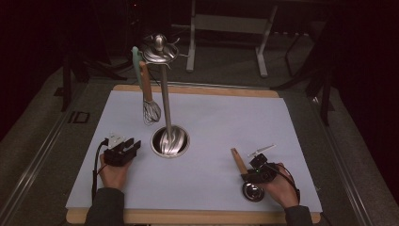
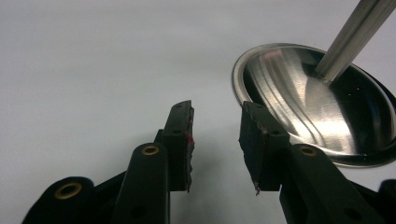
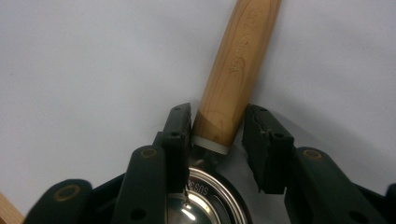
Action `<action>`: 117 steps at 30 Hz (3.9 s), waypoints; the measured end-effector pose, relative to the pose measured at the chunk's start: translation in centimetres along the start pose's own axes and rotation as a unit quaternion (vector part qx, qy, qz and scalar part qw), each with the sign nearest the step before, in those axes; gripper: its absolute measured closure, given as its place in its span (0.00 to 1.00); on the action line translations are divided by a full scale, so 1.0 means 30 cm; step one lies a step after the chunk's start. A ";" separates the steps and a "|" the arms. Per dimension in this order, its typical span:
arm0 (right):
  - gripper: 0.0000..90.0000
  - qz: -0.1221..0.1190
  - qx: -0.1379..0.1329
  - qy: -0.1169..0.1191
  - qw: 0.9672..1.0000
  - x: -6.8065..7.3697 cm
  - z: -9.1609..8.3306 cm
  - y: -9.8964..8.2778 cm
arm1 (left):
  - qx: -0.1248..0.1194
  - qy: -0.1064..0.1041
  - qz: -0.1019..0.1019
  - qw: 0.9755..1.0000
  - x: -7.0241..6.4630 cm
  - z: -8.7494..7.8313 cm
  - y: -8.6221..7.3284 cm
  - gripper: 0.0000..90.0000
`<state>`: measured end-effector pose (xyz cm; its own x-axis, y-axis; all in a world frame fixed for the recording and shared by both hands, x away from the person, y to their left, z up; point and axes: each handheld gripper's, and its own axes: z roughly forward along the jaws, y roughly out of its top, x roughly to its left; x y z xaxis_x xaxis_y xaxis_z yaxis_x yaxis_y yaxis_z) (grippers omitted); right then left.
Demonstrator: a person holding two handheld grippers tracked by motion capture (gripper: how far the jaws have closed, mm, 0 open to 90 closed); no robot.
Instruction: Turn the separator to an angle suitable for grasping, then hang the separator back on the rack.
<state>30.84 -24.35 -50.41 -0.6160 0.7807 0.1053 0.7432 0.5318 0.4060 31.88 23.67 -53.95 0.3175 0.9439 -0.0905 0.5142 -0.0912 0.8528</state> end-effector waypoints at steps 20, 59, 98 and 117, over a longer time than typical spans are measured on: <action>0.74 0.008 0.077 0.007 0.997 -0.052 0.038 0.140 | 0.001 0.000 0.002 1.000 -0.001 0.000 0.000 0.71; 0.78 -0.017 -0.037 -0.006 0.999 -0.009 -0.012 0.144 | 0.003 0.001 0.005 1.000 -0.003 0.002 0.001 0.71; 0.78 -0.039 -0.126 0.028 0.991 0.073 -0.029 0.158 | 0.003 0.000 0.005 1.000 -0.003 0.002 0.001 0.72; 0.78 -0.067 -0.191 0.032 0.979 0.126 -0.073 0.185 | 0.004 0.000 0.006 1.000 -0.004 0.002 0.001 0.72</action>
<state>32.06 -19.16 -45.78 -0.7260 0.6831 0.0795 0.5097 0.4568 0.7291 31.92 23.54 -53.94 0.3241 0.9426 -0.0798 0.5169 -0.1058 0.8495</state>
